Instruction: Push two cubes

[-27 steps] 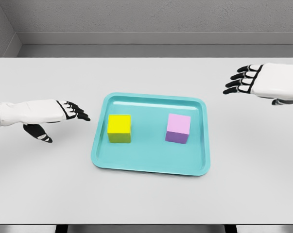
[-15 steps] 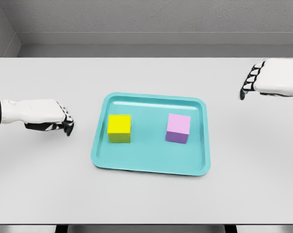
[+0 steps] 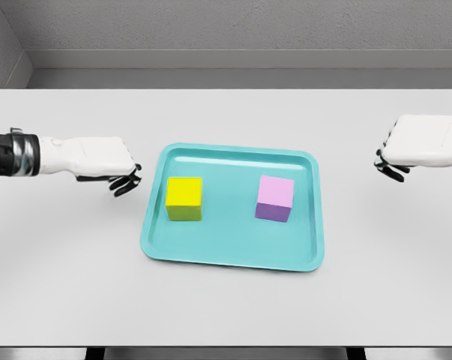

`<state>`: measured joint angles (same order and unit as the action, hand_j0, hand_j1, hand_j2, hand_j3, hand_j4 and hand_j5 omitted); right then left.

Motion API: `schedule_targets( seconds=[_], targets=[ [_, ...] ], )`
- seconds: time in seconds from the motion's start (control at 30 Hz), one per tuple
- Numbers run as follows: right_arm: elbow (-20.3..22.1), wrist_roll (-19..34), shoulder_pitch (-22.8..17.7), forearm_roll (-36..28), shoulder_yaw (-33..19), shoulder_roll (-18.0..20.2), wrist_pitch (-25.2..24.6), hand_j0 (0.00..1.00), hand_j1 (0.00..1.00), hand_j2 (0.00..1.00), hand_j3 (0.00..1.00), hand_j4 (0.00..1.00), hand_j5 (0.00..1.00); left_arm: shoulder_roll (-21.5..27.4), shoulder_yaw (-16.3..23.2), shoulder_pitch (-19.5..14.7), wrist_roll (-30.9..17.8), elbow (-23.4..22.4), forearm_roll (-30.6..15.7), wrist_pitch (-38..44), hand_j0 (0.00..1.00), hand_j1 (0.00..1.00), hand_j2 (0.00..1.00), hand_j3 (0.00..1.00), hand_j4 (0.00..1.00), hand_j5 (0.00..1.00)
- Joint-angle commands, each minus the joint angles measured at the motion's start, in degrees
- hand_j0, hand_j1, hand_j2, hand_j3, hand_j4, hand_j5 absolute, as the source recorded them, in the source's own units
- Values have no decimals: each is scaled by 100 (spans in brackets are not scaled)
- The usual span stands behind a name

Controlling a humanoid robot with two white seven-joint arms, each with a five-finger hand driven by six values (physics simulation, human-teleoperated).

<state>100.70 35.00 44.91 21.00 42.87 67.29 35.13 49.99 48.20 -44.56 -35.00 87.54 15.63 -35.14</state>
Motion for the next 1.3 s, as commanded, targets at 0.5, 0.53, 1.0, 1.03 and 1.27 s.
schedule_targets(
  seconds=[0.5,0.53,1.0,1.03,1.27],
  targets=[
    [-24,0,299,721,1118,-1043,-13,15,15,15,15,15,15,-341,453,-88,0,0,740,14,0,0,0,0,0,0],
    [-24,0,343,739,1224,-1069,-13,15,15,15,15,15,15,-350,471,-88,0,9,810,14,0,0,0,0,0,0],
    [-235,0,501,941,1523,-1421,-13,15,15,15,15,15,15,-622,550,-88,0,-26,1153,14,0,0,0,0,0,0],
    [-305,0,510,950,1523,-1456,-13,15,15,15,15,15,15,-658,550,-88,0,-26,1188,14,0,0,0,0,0,0],
    [-719,0,624,967,1698,-1702,-13,15,15,15,15,15,15,-745,550,-88,0,-53,1259,14,0,0,0,0,0,0]
  ],
)
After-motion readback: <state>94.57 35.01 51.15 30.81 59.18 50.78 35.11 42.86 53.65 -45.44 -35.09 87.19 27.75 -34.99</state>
